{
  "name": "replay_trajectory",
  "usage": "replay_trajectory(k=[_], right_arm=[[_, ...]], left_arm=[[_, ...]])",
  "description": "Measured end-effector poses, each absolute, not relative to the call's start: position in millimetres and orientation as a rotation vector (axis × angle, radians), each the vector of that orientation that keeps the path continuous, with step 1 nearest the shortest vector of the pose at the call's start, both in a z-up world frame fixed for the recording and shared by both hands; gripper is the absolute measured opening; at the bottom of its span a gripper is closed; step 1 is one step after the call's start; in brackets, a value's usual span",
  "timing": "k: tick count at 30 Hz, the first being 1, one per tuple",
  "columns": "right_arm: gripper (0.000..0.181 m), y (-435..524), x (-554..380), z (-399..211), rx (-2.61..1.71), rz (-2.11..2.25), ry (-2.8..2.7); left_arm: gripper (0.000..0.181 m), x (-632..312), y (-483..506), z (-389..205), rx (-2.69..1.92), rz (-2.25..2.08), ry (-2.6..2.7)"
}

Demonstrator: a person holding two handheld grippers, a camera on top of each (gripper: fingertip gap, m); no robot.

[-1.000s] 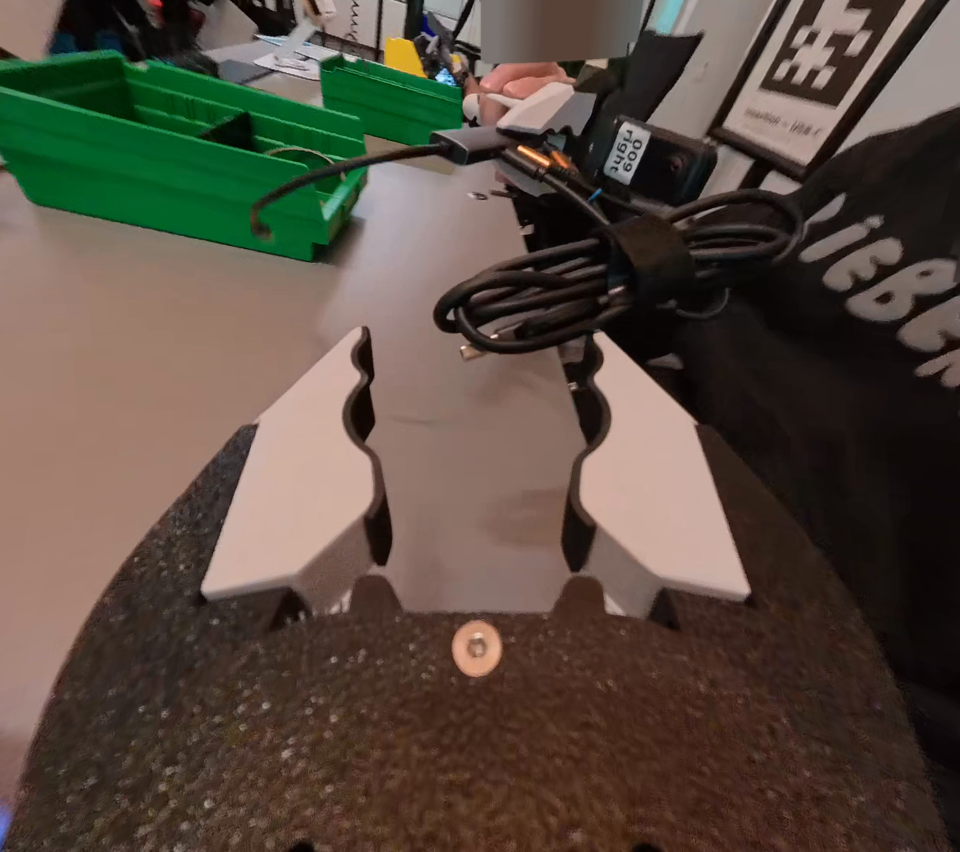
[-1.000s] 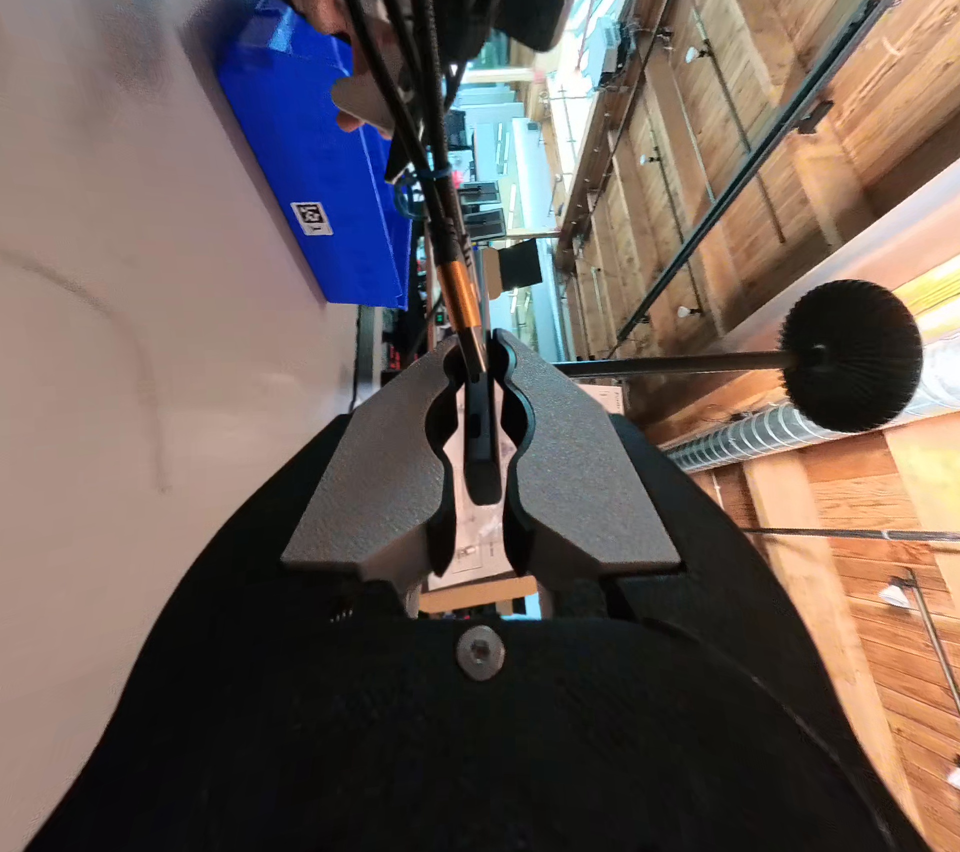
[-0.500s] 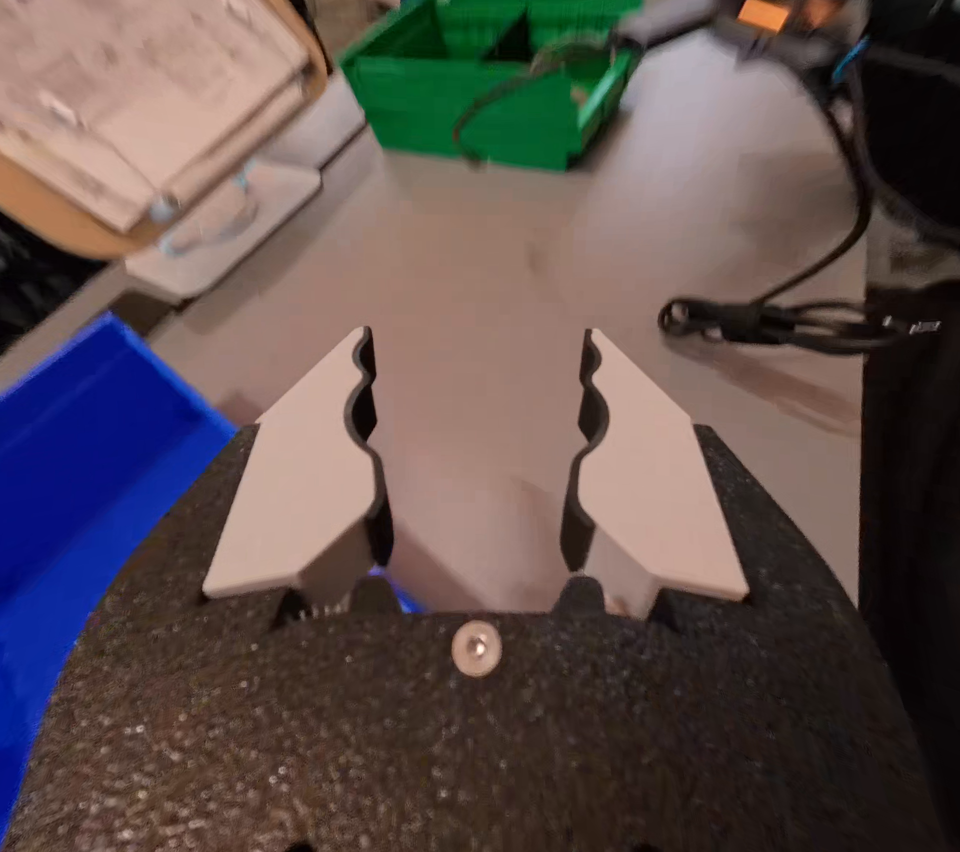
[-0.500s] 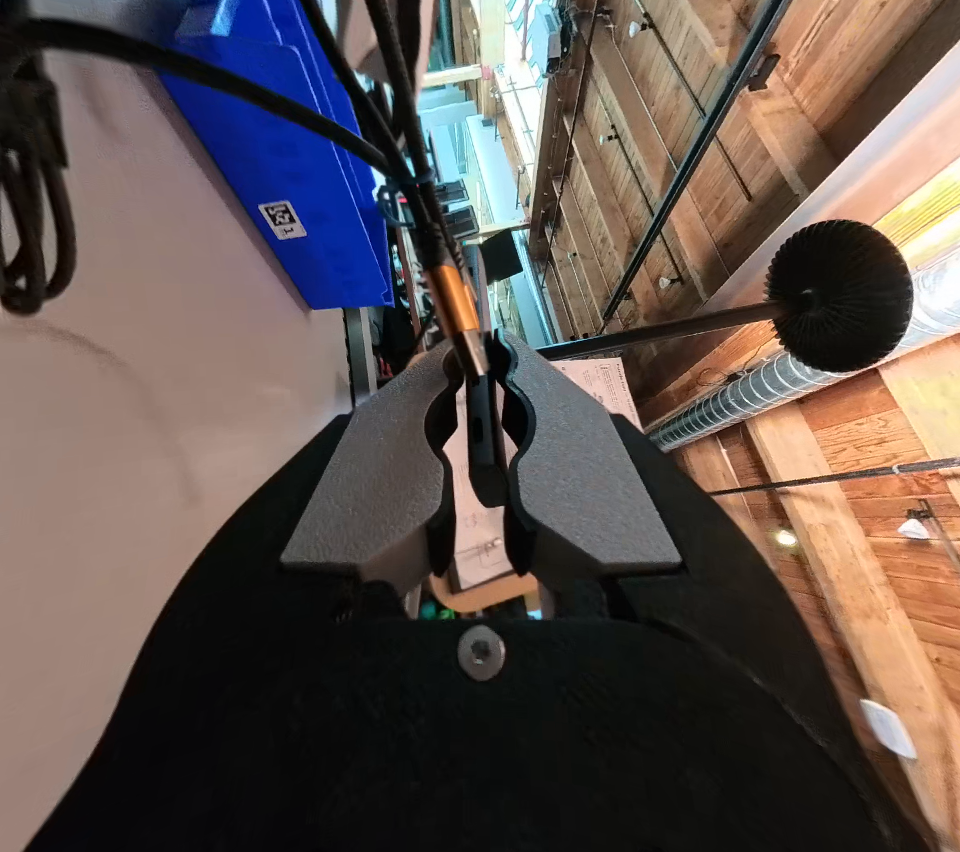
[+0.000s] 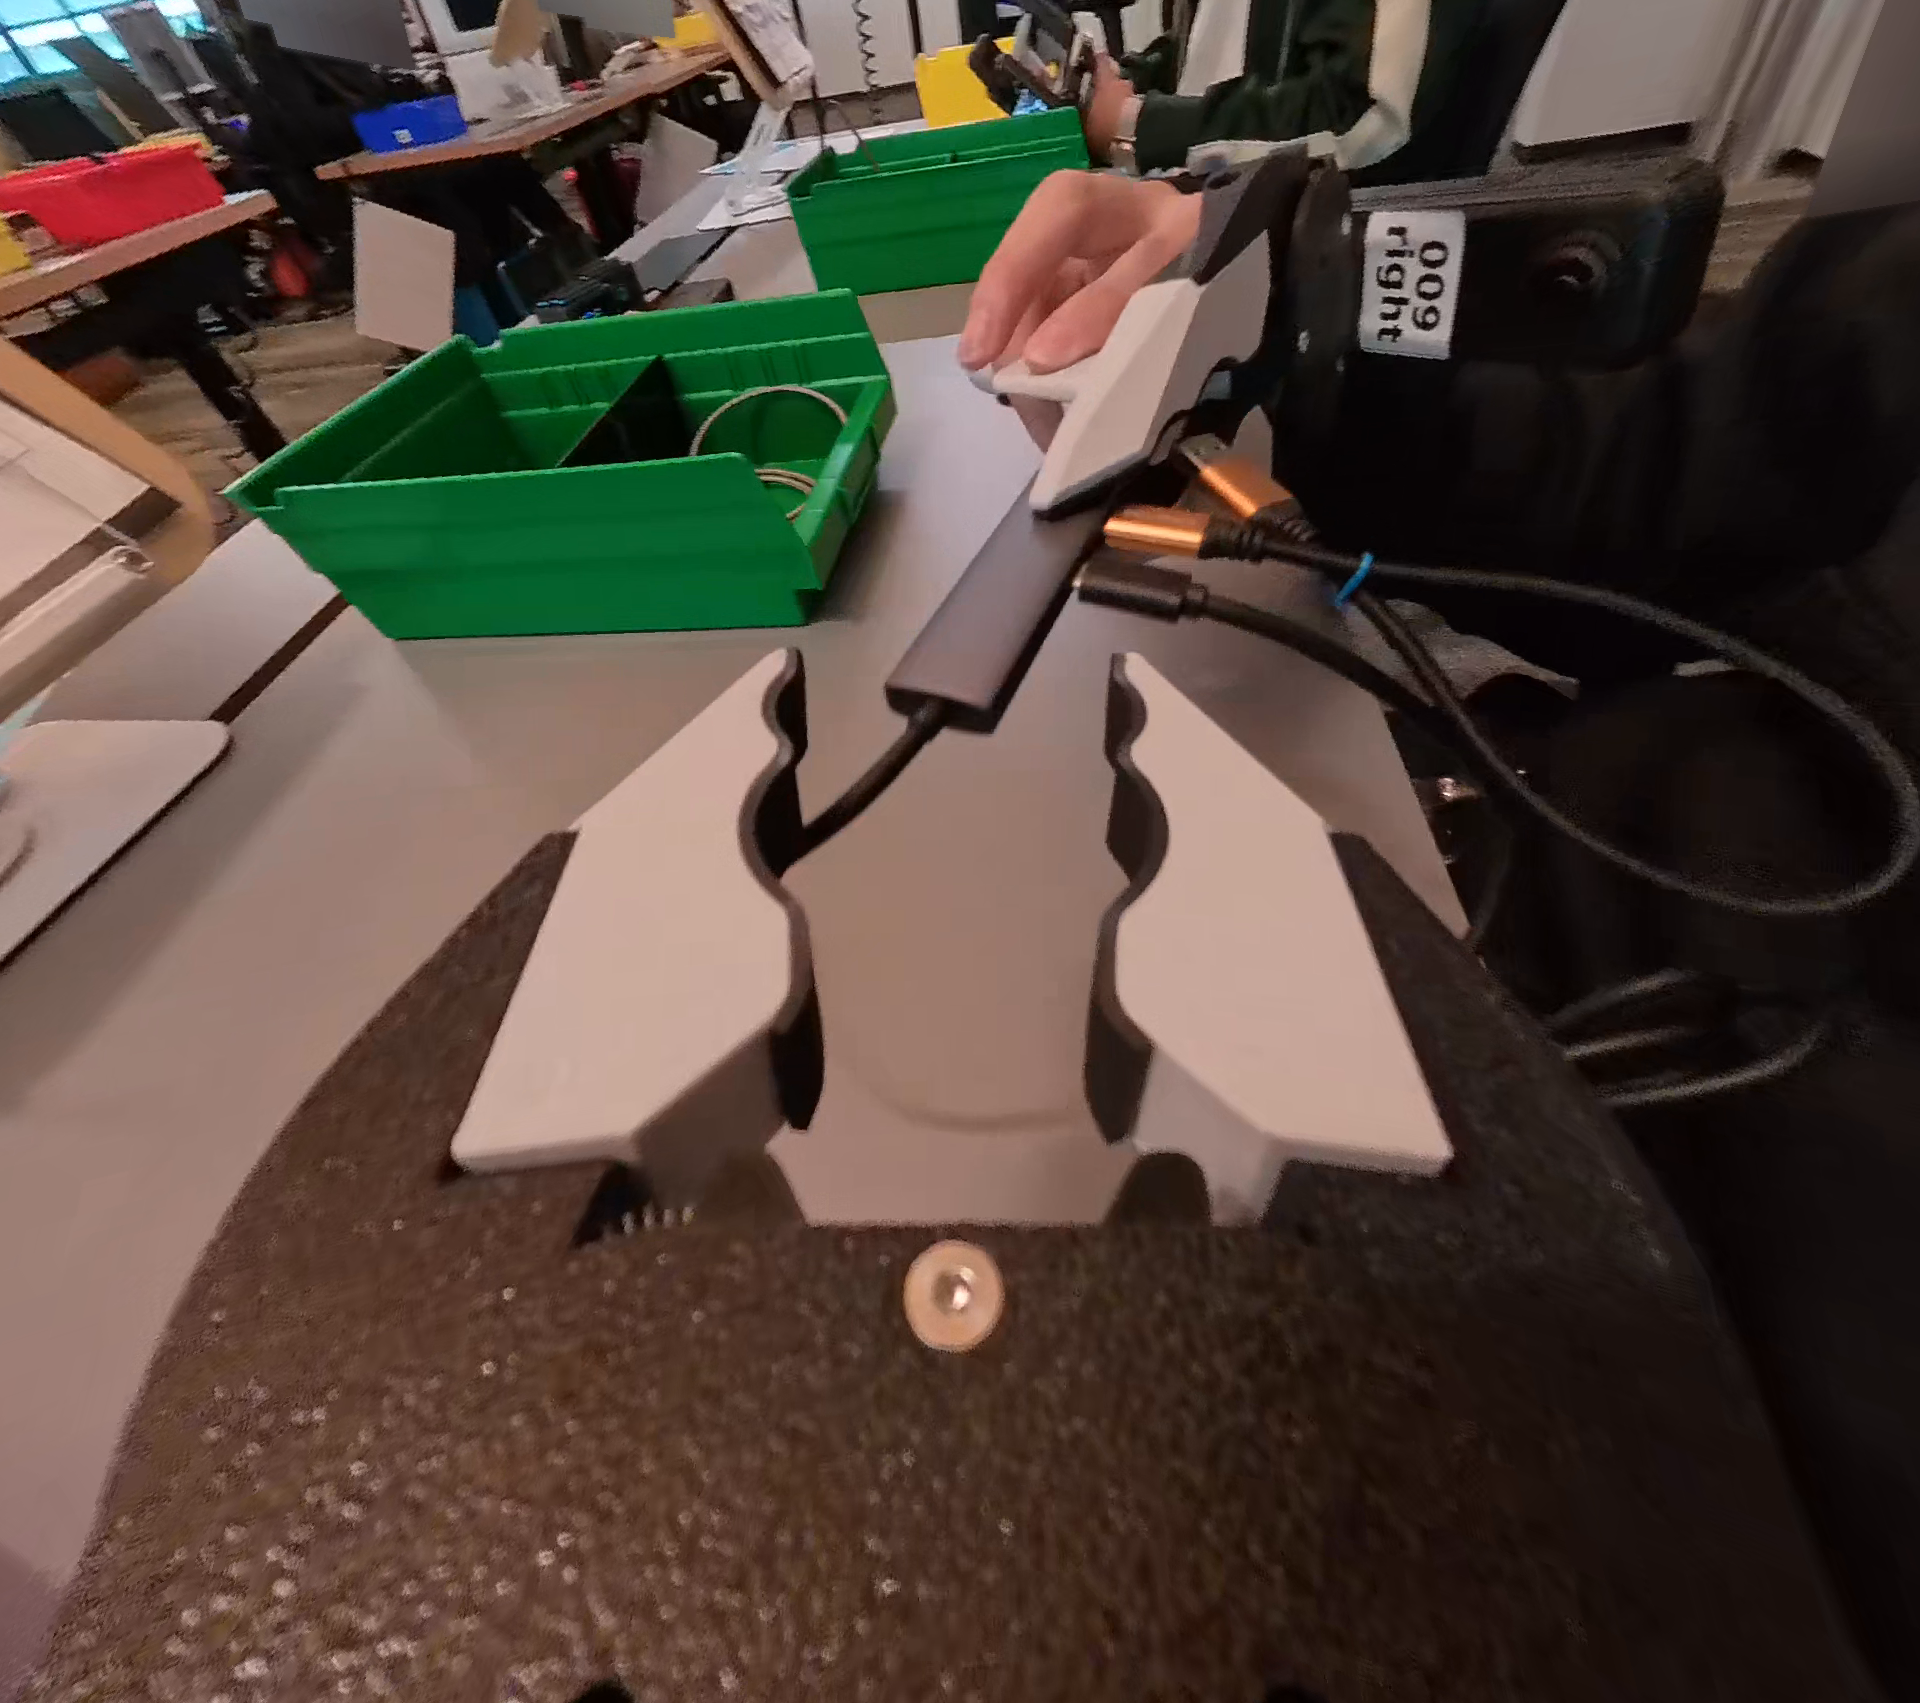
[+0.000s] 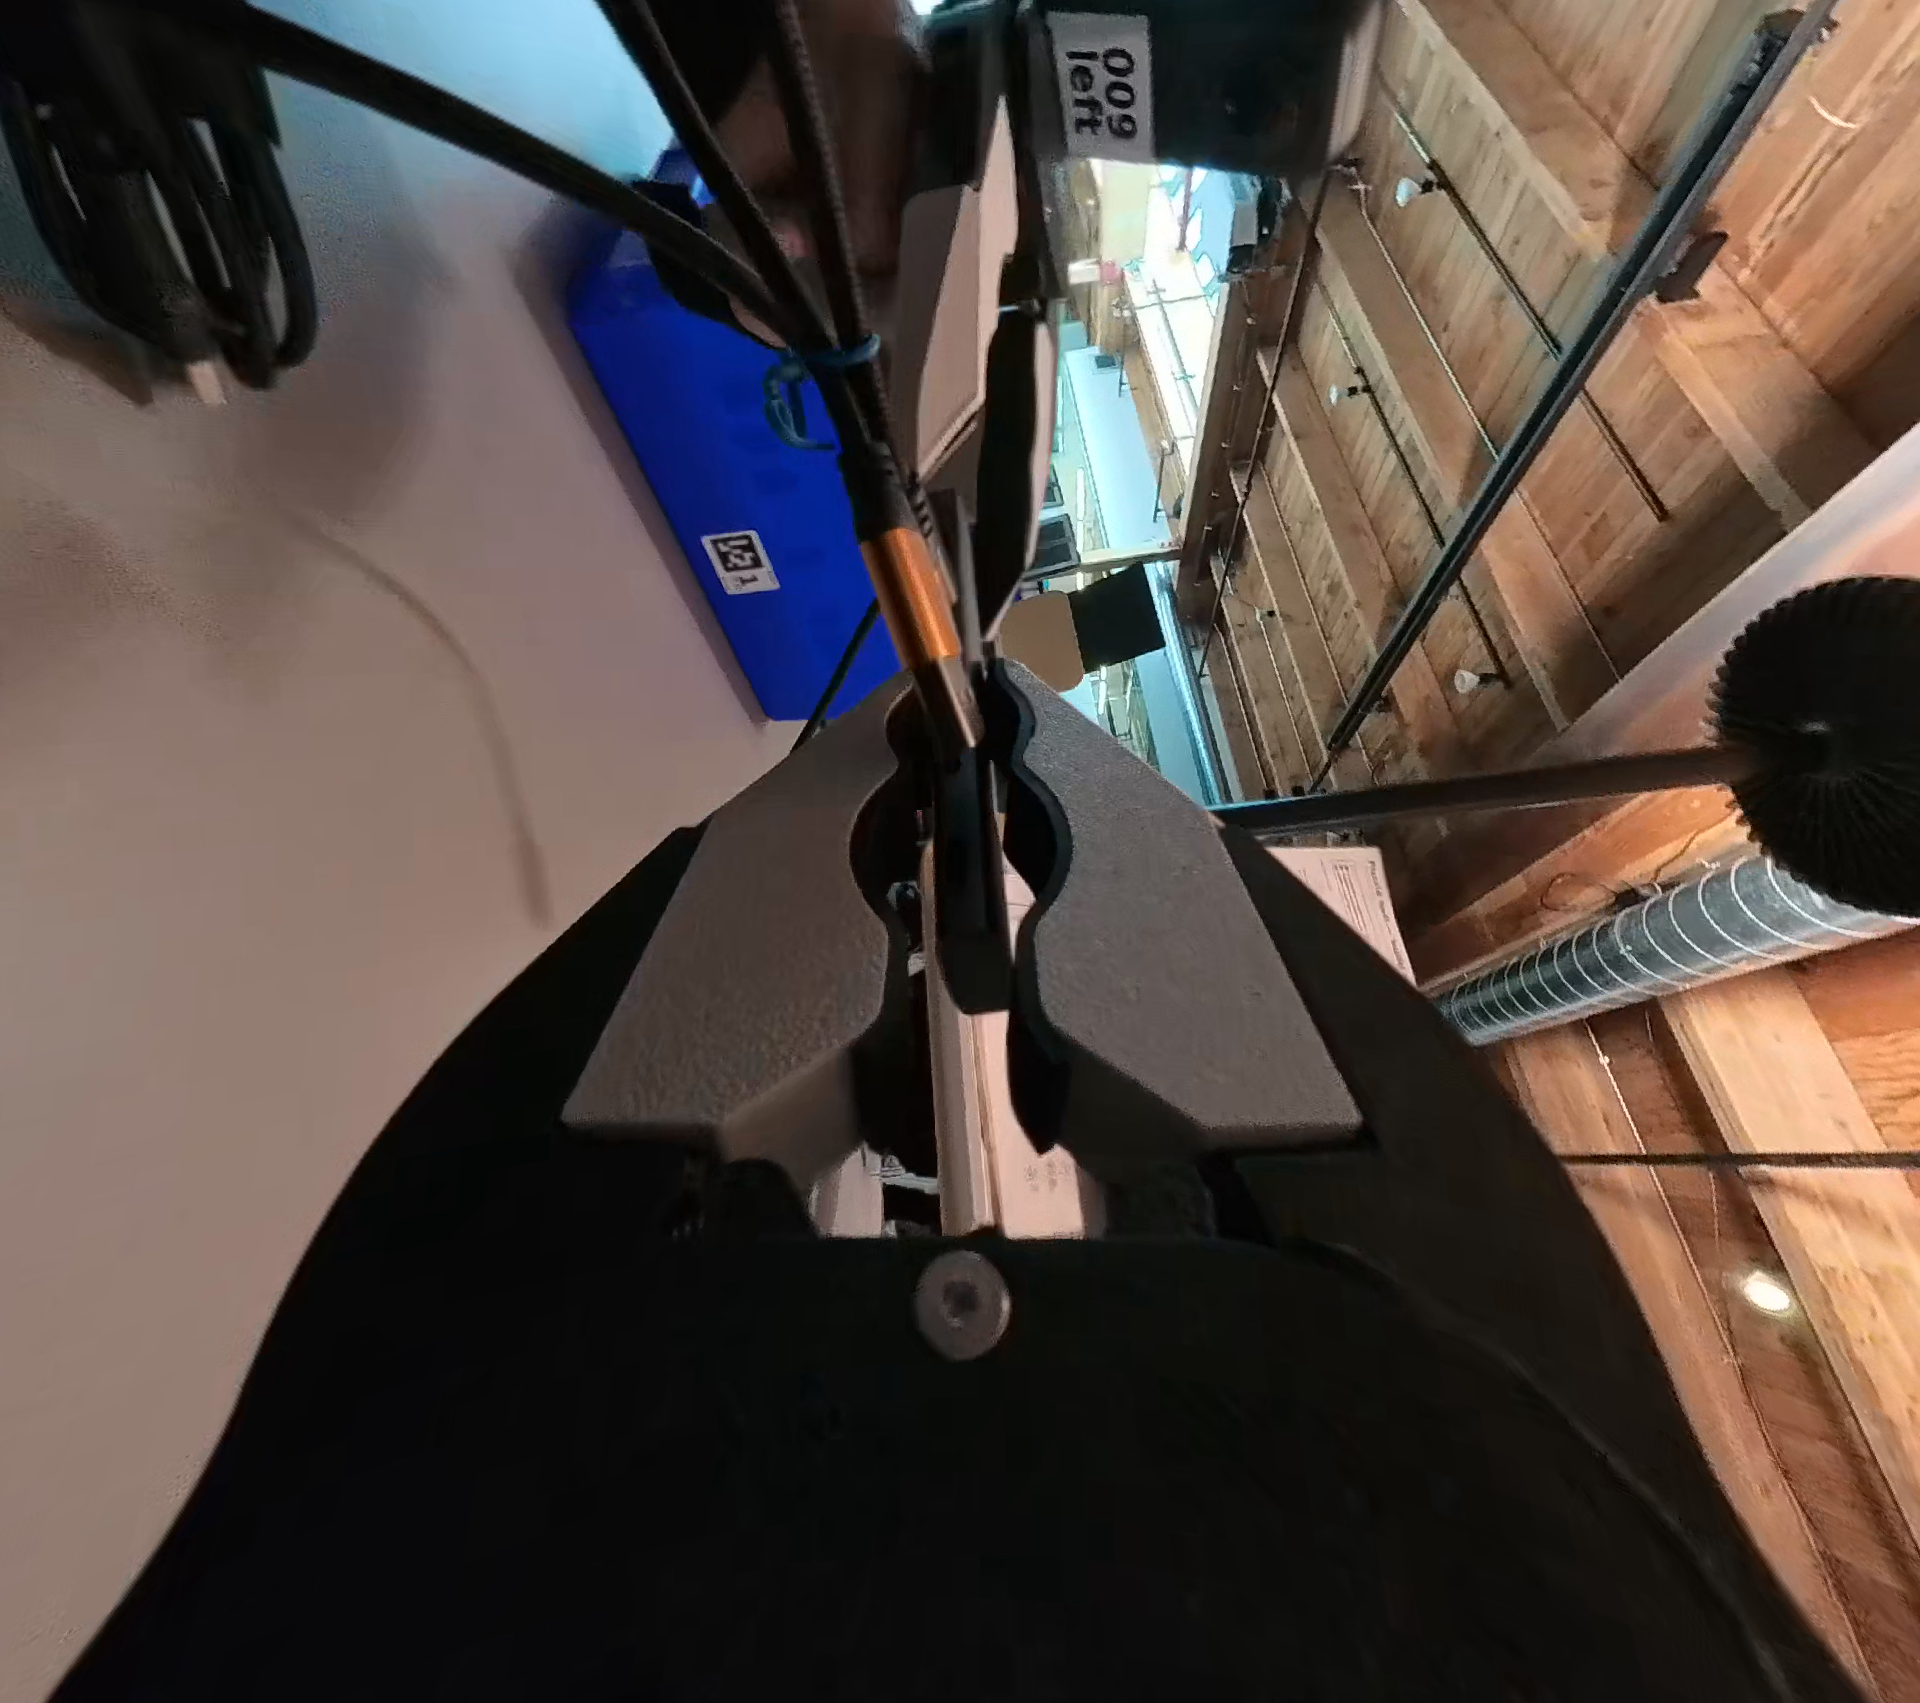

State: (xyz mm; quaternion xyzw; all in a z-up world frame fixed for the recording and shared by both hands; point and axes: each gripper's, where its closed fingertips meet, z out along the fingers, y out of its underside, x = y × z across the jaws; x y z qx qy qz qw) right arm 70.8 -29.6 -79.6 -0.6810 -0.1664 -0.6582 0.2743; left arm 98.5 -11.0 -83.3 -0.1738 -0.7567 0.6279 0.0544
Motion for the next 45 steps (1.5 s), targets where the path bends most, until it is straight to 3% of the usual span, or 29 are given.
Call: replay_trajectory(k=[1,9,14,22,39,45], right_arm=[[0.008,-27.7,70.8,-82.4,-1.847,-1.765,-0.459],[0.008,-18.9,66.5,-85.2,-1.835,-1.699,-0.465],[0.008,-11.2,63.5,-90.0,-1.891,-1.718,-0.543],[0.008,-8.0,63.7,-98.3,-1.947,-1.741,-0.619],[0.009,-5.5,63.4,-105.2,-1.985,-1.739,-0.671],[0.026,-40.8,77.6,-87.0,-1.887,-1.691,-0.352]], left_arm=[[0.053,95.5,-10.3,-84.7,-0.550,1.892,-2.290],[0.034,89.6,-1.0,-85.6,-0.632,1.874,-2.212],[0.048,84.2,3.0,-93.0,-0.699,1.802,-2.300],[0.031,89.8,-1.6,-117.9,-0.746,1.699,-2.403],[0.023,85.0,5.4,-124.7,-0.746,1.645,-2.236],[0.021,95.0,-18.4,-120.5,-0.589,1.701,-2.282]])
